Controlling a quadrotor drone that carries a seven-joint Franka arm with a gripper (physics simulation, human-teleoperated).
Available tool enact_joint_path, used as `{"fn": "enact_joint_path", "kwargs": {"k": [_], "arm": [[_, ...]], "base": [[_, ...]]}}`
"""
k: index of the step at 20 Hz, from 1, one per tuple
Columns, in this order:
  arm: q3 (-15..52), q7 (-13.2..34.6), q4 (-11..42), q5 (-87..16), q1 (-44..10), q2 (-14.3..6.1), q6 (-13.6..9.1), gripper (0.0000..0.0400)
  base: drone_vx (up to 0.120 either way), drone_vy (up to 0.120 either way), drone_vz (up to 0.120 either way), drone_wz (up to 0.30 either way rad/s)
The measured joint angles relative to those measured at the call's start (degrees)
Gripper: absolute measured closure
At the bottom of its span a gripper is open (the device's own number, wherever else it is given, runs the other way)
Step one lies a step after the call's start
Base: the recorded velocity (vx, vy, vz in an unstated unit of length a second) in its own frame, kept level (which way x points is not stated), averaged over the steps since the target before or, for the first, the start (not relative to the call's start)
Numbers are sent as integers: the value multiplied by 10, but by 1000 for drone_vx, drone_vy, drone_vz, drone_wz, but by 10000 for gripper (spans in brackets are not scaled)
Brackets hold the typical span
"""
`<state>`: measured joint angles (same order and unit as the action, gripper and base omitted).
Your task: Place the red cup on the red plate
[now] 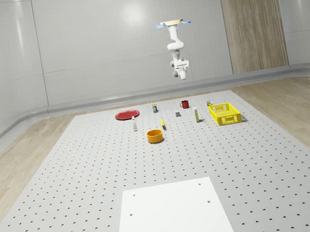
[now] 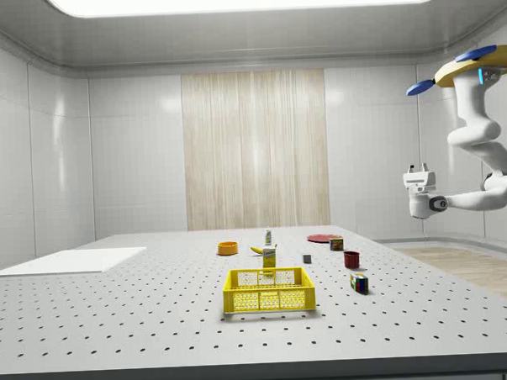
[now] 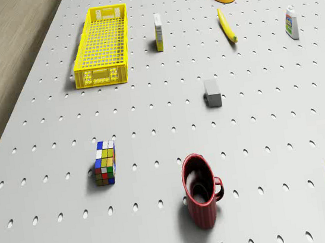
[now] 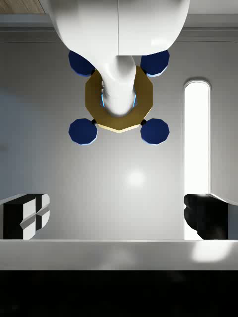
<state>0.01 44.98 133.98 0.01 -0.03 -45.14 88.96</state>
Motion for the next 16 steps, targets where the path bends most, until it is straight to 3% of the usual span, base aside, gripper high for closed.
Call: {"fn": "enact_joint_path", "kwargs": {"k": [8, 16], "arm": [[1, -1, -97, 1, -2, 23, -71, 0], [2, -1, -156, 1, -3, 45, -104, 0]], "base": [[0, 0, 0, 0], [0, 0, 0, 0]]}}
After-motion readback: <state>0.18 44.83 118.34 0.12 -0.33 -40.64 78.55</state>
